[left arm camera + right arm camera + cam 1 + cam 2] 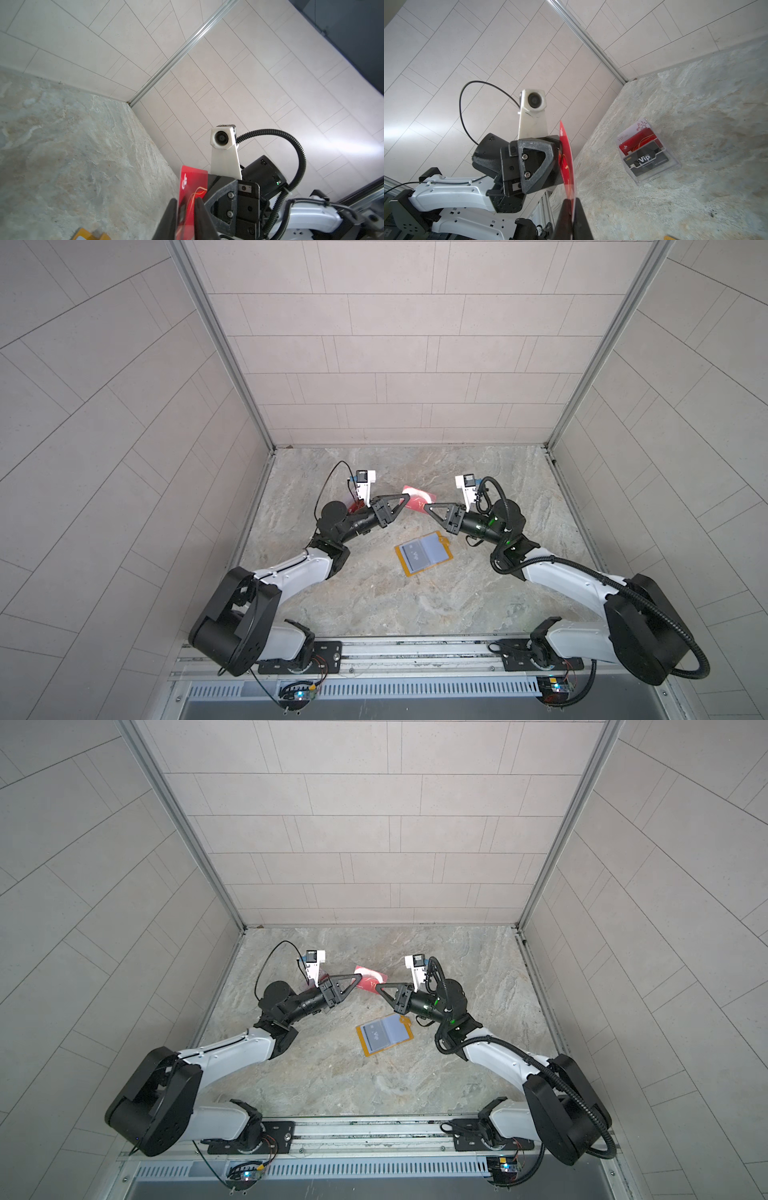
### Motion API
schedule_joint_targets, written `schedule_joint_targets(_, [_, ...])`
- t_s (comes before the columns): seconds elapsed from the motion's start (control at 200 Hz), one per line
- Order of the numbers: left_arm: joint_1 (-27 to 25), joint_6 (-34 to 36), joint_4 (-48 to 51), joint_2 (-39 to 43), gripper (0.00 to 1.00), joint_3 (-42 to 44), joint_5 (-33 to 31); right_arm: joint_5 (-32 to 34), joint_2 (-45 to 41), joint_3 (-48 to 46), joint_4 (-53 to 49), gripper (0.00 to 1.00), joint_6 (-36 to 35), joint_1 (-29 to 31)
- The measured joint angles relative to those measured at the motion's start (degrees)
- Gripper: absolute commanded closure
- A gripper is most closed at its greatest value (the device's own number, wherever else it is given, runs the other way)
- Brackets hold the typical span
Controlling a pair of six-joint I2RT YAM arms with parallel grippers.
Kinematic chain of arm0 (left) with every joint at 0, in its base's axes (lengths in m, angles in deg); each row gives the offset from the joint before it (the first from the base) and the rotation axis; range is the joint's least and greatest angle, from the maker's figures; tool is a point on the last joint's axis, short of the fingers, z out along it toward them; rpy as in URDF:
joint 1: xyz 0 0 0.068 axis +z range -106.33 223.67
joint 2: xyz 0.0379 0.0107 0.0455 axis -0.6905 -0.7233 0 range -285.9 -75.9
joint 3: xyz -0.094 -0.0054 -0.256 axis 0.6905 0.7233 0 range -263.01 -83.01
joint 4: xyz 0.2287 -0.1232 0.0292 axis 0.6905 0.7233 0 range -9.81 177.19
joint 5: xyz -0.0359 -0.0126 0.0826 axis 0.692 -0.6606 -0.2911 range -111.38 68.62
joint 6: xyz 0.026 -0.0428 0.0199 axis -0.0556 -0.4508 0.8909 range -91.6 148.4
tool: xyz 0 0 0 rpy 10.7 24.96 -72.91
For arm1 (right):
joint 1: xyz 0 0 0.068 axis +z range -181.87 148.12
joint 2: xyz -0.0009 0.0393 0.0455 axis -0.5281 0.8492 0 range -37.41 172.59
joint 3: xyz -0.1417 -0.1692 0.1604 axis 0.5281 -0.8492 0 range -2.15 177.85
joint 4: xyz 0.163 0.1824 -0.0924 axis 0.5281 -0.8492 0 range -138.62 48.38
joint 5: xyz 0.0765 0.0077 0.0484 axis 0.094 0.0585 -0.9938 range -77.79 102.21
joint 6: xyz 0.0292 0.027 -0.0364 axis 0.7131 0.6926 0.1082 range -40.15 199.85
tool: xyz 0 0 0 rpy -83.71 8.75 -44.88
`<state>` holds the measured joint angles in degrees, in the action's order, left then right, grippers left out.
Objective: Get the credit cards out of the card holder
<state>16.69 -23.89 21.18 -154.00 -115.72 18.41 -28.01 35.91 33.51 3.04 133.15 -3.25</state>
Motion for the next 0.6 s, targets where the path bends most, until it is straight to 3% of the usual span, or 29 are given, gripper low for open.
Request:
schedule_joint_targets(0.22, [-0.02,7.50,12.61,4.33,0.64,-0.63,0.02,-0.04,-2.86,3.58,-10.97,1.00,-6.21,-0.02])
schedule_joint_targets(0.405, [-0.02,20.72,33.42,10.49,0.60,-5.68,-1.20,-0.68,-5.53,8.85,-25.68,1.00,-16.13,-0.02])
schedule_joint_targets(0.601, [-0.02,34.18,52.41,16.55,0.49,-10.73,-4.85,-1.11,-5.81,14.93,-42.58,1.00,-27.74,-0.02])
